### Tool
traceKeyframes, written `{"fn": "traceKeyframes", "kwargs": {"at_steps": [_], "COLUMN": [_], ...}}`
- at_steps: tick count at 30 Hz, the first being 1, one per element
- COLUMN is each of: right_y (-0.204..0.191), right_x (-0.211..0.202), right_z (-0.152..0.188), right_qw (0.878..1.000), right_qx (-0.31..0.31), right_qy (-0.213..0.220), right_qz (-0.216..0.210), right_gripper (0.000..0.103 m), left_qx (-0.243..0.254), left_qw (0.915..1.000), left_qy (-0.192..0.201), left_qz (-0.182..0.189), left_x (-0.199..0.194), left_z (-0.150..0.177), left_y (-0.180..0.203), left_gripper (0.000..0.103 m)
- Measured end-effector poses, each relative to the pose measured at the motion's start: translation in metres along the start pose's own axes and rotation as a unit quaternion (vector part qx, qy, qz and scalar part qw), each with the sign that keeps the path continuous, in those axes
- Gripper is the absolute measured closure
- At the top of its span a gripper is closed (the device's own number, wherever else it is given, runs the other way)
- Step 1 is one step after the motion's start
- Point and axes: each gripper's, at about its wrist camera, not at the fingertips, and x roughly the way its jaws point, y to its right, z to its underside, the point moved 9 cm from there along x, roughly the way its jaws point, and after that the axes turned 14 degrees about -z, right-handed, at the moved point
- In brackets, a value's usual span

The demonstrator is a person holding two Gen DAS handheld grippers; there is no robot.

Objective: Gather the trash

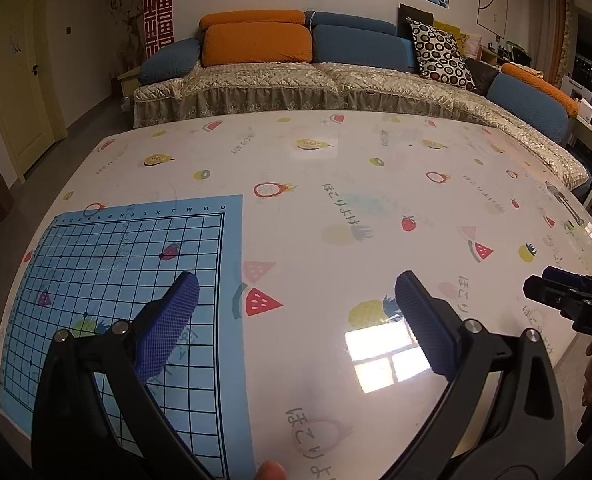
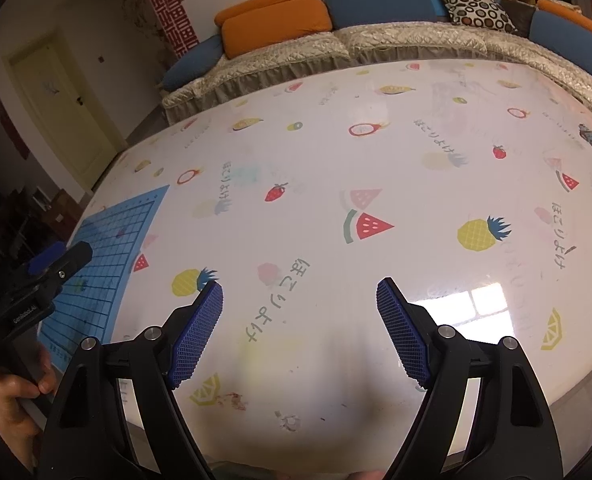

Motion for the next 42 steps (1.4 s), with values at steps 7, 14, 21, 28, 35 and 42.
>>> {"fn": "traceKeyframes", "kwargs": {"at_steps": [7,14,21,28,35,42], "right_y": [-0.0007,-0.0021,-0.0030,-0.0023,-0.0030,-0.0027], "right_x": [-0.0021,-0.0042,-0.0039,-0.0023,-0.0015,0.0003], "right_z": [-0.0010,-0.0027,-0.0030,-0.0022,-0.0020,-0.0009], "right_qw": [1.000,1.000,1.000,1.000,1.000,1.000], "right_qx": [0.000,0.003,0.003,0.005,0.006,0.009], "right_qy": [0.000,0.005,0.003,0.001,0.001,0.001], "right_qz": [-0.002,-0.005,-0.005,-0.006,-0.007,-0.008], "right_gripper": [0.024,0.024,0.024,0.024,0.024,0.024], "left_qx": [-0.003,-0.002,0.000,0.000,0.002,0.006], "left_qw": [1.0000,1.0000,1.0000,1.0000,0.9999,0.9999], "left_qy": [-0.005,-0.005,-0.007,-0.009,-0.010,-0.013], "left_qz": [0.006,0.005,0.004,0.002,0.002,-0.007], "left_x": [-0.0017,-0.0024,-0.0015,-0.0009,-0.0008,0.0039], "left_z": [0.0042,0.0031,0.0035,0.0048,0.0061,0.0082], "left_y": [0.0002,0.0005,-0.0003,-0.0004,0.0011,-0.0005], "left_gripper": [0.007,0.007,0.007,0.007,0.007,0.007]}}
